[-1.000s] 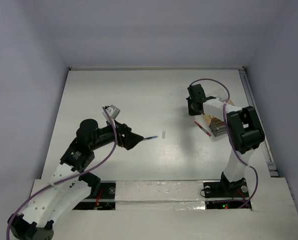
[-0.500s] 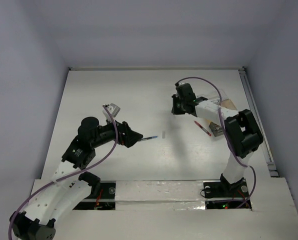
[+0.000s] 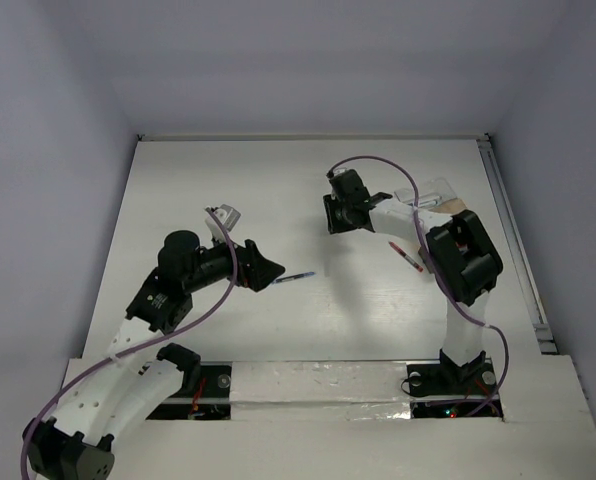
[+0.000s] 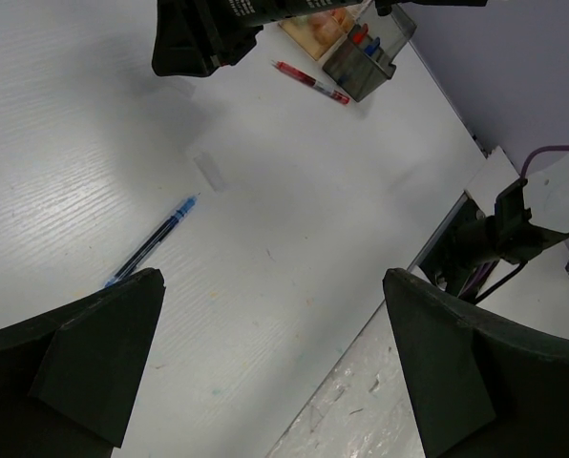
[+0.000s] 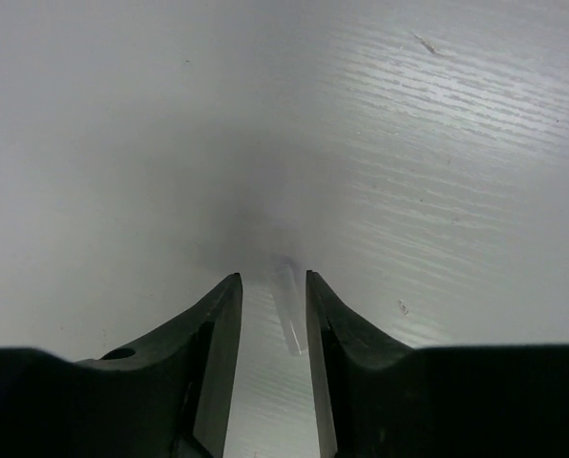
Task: Sort the stationery into containers
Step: Move the pen cap to the center of the board, then pick up the pen from the center of the board.
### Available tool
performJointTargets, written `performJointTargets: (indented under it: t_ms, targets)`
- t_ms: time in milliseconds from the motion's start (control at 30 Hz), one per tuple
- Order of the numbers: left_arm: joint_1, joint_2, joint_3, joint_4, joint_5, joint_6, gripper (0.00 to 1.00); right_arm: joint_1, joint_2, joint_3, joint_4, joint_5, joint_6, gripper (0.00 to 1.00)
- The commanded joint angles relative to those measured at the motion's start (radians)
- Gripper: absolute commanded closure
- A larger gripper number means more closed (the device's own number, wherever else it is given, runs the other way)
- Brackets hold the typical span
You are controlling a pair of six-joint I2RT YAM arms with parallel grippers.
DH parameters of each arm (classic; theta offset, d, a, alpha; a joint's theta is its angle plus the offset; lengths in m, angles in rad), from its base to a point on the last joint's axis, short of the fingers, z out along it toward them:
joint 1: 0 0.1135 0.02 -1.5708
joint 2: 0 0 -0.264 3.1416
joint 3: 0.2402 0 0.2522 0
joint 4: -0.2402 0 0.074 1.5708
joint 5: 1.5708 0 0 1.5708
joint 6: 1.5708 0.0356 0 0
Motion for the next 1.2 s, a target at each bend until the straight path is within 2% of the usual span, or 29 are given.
performJointTargets:
  t_ms: [0,200,400,533,600,733,767,800,900,1167]
  targets:
    - [0.007,0.002,0.010,0.029,0.009,0.013,0.01,0.011,-0.024,0.047,0.007,-0.001,-0.044,0.60]
    - [0.016,-0.007,0.008,0.031,0.012,0.013,0.01,0.080,-0.112,0.013,0.004,0.011,-0.044,0.45]
    - [0.016,-0.016,0.008,0.029,0.012,0.011,0.01,0.236,-0.262,-0.181,0.085,-0.030,0.078,0.40]
    - [0.025,-0.032,0.010,0.029,0.009,0.013,0.01,0.334,-0.307,-0.290,0.165,-0.082,0.201,0.40]
    - [0.025,-0.036,0.010,0.028,0.005,0.014,0.01,0.365,-0.301,-0.317,0.196,-0.139,0.263,0.40]
    - [0.025,-0.050,0.010,0.026,0.003,0.014,0.01,0.387,-0.221,-0.323,0.225,-0.151,0.330,0.39]
    - [0.025,-0.053,0.010,0.026,0.003,0.014,0.01,0.387,-0.207,-0.308,0.222,-0.130,0.344,0.39]
    - [0.025,-0.056,0.011,0.026,0.003,0.014,0.01,0.387,-0.198,-0.302,0.220,-0.122,0.353,0.32]
    - [0.025,-0.064,0.010,0.026,0.005,0.013,0.01,0.387,-0.161,-0.265,0.193,-0.058,0.381,0.25]
    - [0.025,-0.072,0.010,0.026,0.005,0.013,0.01,0.387,-0.080,-0.180,0.087,0.071,0.395,0.22]
